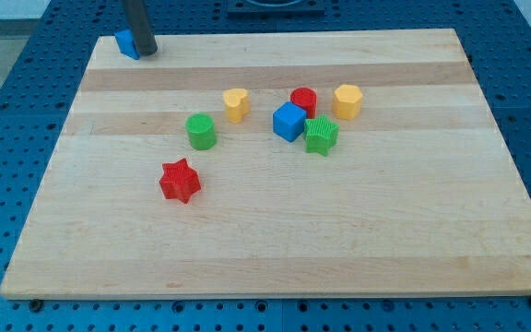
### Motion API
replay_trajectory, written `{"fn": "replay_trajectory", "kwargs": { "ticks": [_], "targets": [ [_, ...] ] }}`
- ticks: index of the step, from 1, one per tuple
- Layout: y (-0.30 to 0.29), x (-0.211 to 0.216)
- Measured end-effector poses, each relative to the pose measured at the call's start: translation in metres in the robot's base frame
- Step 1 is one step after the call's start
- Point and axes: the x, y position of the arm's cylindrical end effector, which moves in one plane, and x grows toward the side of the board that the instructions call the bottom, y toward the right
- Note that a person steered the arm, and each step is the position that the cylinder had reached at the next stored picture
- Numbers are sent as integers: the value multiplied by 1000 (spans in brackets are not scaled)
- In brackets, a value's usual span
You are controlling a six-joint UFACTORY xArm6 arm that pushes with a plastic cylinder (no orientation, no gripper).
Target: Push the green circle diagonally to the red star
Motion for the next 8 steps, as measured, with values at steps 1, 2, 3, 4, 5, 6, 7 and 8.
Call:
{"fn": "replay_trajectory", "kwargs": {
  "ticks": [1,2,3,4,5,6,7,8],
  "targets": [
    [-10,0],
    [-11,0],
    [-11,4],
    [-11,37],
    [-2,86],
    [29,129],
    [41,145],
    [63,167]
  ]
}}
